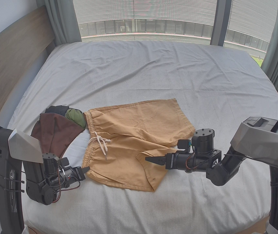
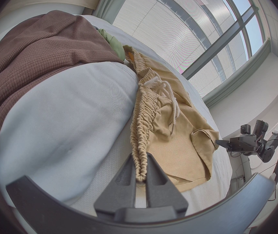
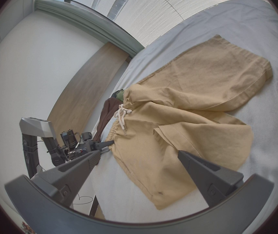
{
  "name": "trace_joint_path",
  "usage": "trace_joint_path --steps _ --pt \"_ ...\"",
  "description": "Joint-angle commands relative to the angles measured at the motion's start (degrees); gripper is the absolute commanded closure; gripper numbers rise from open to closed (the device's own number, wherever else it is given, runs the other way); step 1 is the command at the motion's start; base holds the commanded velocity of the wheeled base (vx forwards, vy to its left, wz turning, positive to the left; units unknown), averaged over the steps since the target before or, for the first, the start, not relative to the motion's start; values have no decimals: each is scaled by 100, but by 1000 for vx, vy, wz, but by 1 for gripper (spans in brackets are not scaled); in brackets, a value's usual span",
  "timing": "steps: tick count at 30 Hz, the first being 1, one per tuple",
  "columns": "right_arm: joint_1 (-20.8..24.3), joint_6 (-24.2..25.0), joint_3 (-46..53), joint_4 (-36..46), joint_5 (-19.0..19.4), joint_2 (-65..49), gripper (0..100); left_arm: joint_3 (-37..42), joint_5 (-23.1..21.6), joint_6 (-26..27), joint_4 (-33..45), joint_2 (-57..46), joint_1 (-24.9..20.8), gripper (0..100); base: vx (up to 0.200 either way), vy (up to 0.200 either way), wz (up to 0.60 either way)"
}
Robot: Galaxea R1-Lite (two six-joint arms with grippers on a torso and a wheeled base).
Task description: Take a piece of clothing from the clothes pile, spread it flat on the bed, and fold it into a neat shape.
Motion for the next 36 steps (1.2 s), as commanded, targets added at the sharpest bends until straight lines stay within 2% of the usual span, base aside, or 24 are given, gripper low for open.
trace_joint_path --steps 1,17,21,36 --pt "113 20 -416 143 -126 464 0 -12 -1 -4 1 -15 11 100 0 0 0" --pt "245 20 -416 336 -276 649 0 -20 -1 -4 1 -15 37 100 0 0 0" --pt "218 20 -838 441 -645 947 0 -29 -1 -4 1 -15 37 100 0 0 0" --pt "210 29 -1383 485 -1480 1062 0 -29 -1 -4 -8 -15 37 100 0 0 0"
